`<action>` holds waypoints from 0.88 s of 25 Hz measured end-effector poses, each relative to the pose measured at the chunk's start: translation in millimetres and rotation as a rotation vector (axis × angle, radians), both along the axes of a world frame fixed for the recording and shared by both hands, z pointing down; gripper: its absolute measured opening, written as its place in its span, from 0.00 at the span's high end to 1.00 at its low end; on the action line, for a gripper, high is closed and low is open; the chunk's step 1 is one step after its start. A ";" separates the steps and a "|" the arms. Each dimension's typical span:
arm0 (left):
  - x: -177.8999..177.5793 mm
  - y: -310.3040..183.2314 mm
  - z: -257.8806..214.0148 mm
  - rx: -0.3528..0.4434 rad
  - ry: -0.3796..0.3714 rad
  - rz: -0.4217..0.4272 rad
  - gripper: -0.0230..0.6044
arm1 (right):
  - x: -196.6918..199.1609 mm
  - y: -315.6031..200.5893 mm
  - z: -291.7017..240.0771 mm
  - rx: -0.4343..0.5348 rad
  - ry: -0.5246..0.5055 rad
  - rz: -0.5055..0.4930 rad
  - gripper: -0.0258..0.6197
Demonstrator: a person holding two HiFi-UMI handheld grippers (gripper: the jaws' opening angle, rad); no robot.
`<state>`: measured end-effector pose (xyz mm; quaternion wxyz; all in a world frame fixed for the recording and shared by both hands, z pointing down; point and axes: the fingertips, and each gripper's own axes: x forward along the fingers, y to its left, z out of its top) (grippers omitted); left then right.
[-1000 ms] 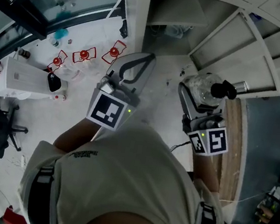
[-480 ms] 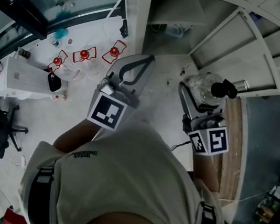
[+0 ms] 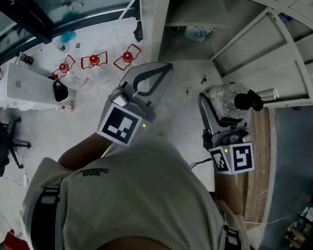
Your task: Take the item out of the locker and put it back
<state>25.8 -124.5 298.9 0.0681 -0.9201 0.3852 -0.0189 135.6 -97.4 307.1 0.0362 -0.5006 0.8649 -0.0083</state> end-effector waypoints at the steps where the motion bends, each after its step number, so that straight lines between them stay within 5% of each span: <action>1: -0.1 0.0 -0.1 0.000 0.002 -0.001 0.94 | 0.0 -0.1 0.4 -0.002 -0.001 0.000 0.39; 22: 9.5 -52.0 -33.4 0.044 0.001 -0.055 0.94 | -14.5 -68.2 -36.2 0.065 0.030 -0.034 0.39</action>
